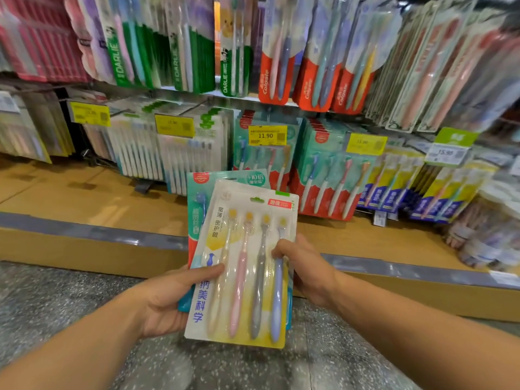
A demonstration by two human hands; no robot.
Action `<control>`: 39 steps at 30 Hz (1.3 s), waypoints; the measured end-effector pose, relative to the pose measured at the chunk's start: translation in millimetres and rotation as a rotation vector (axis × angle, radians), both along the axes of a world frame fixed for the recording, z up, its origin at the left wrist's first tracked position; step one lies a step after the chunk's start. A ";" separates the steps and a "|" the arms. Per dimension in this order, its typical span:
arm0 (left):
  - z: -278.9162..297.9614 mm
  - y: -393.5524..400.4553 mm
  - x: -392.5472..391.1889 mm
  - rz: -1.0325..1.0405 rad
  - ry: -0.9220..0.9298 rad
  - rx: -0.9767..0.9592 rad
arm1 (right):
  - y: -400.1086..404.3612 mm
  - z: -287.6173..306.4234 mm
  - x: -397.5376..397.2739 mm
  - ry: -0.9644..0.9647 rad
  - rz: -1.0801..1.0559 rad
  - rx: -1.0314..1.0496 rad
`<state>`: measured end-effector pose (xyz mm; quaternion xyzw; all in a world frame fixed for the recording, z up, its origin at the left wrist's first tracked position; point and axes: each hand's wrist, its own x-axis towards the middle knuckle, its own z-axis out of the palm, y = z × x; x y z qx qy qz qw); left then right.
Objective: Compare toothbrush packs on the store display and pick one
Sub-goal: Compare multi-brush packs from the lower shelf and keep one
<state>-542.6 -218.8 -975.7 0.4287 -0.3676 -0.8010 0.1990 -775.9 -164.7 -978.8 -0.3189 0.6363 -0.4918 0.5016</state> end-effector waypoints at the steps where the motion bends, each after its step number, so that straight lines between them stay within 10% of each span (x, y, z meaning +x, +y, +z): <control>1: 0.2 0.5 -5.9 -0.022 0.002 0.009 | 4.2 1.1 -5.1 0.005 -0.017 0.007; 19: 4.4 52.3 -155.4 -0.193 0.113 -0.132 | 98.1 23.7 -120.8 -0.016 -0.358 -0.030; 39: 26.7 28.4 -124.7 -0.194 0.075 -0.135 | 79.2 27.6 -100.9 -0.071 -0.283 -0.160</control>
